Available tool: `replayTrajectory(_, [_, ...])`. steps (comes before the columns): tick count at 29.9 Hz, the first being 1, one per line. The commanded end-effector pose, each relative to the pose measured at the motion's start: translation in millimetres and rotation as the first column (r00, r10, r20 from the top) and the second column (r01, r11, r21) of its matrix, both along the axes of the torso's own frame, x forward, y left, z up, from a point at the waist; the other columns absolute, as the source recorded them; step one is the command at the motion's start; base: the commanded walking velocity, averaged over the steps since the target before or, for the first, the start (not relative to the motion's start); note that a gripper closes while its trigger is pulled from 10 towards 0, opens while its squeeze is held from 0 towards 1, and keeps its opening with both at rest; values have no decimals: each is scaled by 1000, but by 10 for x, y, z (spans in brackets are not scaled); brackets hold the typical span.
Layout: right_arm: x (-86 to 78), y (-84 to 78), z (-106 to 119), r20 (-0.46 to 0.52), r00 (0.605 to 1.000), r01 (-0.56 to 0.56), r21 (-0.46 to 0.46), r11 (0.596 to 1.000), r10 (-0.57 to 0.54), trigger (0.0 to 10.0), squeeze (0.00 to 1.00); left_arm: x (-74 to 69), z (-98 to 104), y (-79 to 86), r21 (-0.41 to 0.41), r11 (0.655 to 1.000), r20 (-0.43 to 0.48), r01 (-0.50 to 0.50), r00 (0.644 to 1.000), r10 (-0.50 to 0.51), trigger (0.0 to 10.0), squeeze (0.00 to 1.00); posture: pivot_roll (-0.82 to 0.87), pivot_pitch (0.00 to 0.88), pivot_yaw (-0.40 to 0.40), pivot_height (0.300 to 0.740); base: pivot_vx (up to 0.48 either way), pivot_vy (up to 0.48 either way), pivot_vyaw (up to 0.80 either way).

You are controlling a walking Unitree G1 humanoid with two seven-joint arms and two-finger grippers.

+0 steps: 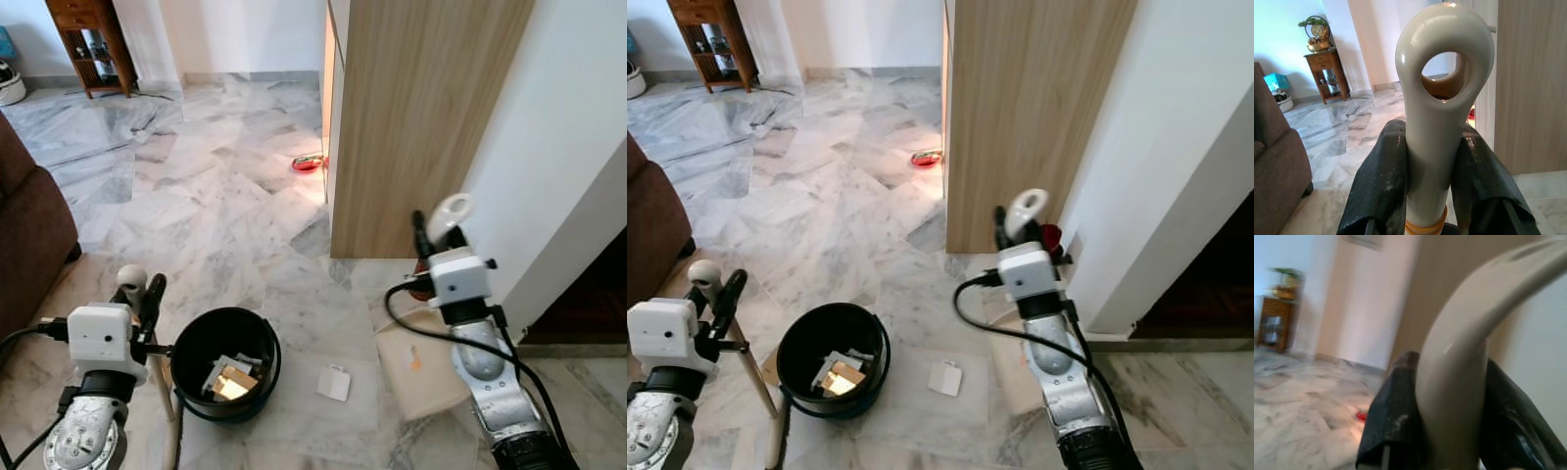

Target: Sweep floor

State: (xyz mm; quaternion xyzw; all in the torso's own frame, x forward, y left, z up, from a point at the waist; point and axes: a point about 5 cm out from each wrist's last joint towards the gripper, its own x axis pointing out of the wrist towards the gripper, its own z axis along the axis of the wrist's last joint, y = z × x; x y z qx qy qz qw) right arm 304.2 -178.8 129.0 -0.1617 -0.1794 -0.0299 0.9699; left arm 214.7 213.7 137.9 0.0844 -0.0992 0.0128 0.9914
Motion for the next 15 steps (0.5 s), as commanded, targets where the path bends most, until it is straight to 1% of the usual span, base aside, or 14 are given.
replayTrajectory(1, [-2,-106,-25,-16,998,56,55,997,-55,10000,0,47,32,-103,-42,997,28,60,998,-58,10000,0,142,7,21,740,0,0,0])
replayTrajectory(2, [6,-172,-42,-30,996,81,77,994,-79,10000,0,60,21,-112,-47,997,26,65,998,-64,10000,0,142,7,21,740,0,0,0])
replayTrajectory(3, [16,-199,-58,-43,995,90,79,993,-87,10000,0,67,8,-117,-47,996,21,71,997,-70,10000,0,135,0,22,740,0,0,0])
replayTrajectory(5, [16,-199,-58,-43,995,90,79,993,-87,10000,0,67,8,-117,-47,996,21,71,997,-70,10000,0,135,0,22,740,0,0,0])
replayTrajectory(8, [34,-242,-71,-52,993,107,97,989,-103,10000,0,79,-10,-131,-59,995,14,79,997,-78,10000,0,136,0,19,740,0,0,0])
replayTrajectory(11, [66,-242,-63,-50,994,101,118,988,-95,10000,0,80,-52,-171,-78,993,4,84,996,-84,10000,0,132,0,19,740,0,0,0])
replayTrajectory(13, [86,-221,-68,-55,995,87,146,985,-79,10000,0,83,-86,-178,-92,993,-3,74,997,-75,10000,0,132,0,21,740,0,0,0])
replayTrajectory(15, [95,-207,-74,-58,996,82,155,984,-74,10000,0,91,-87,-173,-98,993,1,64,998,-64,10000,0,137,0,18,740,0,0,0])
